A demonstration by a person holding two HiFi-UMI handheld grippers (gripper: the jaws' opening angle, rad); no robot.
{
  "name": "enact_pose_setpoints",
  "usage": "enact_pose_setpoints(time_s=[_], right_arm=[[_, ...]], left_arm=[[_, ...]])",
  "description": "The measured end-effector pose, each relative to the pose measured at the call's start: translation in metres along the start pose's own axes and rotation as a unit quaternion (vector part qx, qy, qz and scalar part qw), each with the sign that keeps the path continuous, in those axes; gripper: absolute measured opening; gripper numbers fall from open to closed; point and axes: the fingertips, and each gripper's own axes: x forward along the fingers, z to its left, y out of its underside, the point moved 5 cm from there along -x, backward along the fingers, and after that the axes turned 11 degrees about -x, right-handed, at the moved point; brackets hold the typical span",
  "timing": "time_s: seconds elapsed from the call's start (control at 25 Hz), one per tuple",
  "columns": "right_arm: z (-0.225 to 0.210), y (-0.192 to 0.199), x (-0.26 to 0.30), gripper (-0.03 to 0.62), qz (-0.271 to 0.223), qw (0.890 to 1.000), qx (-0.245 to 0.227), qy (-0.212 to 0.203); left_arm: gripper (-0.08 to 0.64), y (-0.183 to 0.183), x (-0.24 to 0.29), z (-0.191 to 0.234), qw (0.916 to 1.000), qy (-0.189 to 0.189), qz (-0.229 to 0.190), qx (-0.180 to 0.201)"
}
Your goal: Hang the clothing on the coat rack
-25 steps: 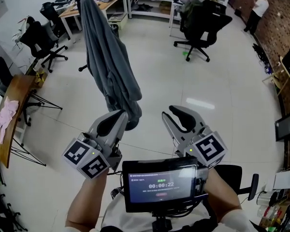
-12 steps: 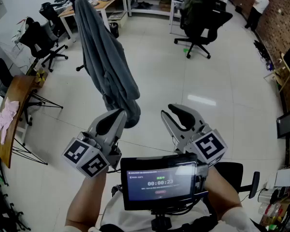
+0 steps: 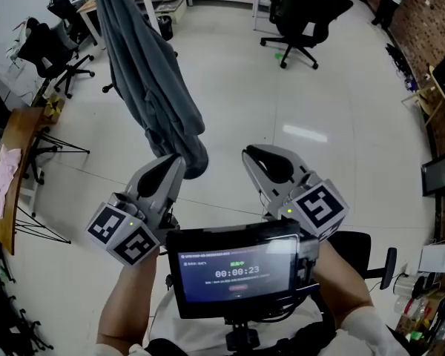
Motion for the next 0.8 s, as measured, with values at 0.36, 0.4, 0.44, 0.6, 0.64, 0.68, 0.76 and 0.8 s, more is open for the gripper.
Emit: enact_pose_setpoints(time_s=[0.36, 0.4, 0.44, 0.6, 0.64, 0.68, 0.76, 0.8], right_arm=[[0.005, 0.006, 0.003, 0.017, 0.020, 1.000, -0.010, -0.010], [0.005, 0.007, 0.004, 0.017, 0.021, 1.000, -0.010, -0.010], [0.005, 0.008, 0.004, 0.017, 0.023, 1.000, -0.009, -0.010], [0.008, 0.009, 0.007, 0.017, 0.026, 1.000, -0.008, -0.010], [0.010, 0.009, 0.008, 0.017, 0.027, 1.000, -0.008, -0.011], [0.011, 0.009, 0.008, 0.017, 0.027, 1.000, -0.008, -0.011], [0.013, 0.008, 0.010, 0.017, 0.028, 0.999, -0.009, -0.012], [0.014, 0.008, 0.012, 0.017, 0.029, 0.999, -0.009, -0.012]], left_arm=[[0.002, 0.005, 0.005, -0.001, 0.9999, 0.005, 0.009, -0.006], [0.002, 0.004, 0.005, 0.000, 0.9999, 0.005, 0.008, -0.007], [0.002, 0.004, 0.005, 0.001, 0.9999, 0.005, 0.007, -0.008], [0.002, 0.003, 0.001, 0.005, 0.9999, 0.004, 0.006, -0.013], [0.002, 0.003, -0.001, 0.006, 0.9999, 0.004, 0.006, -0.014], [0.002, 0.003, -0.002, 0.007, 0.9999, 0.005, 0.005, -0.015], [0.002, 0.002, -0.003, 0.008, 0.9998, 0.006, 0.005, -0.017], [0.002, 0.002, -0.003, 0.010, 0.9998, 0.006, 0.005, -0.018]])
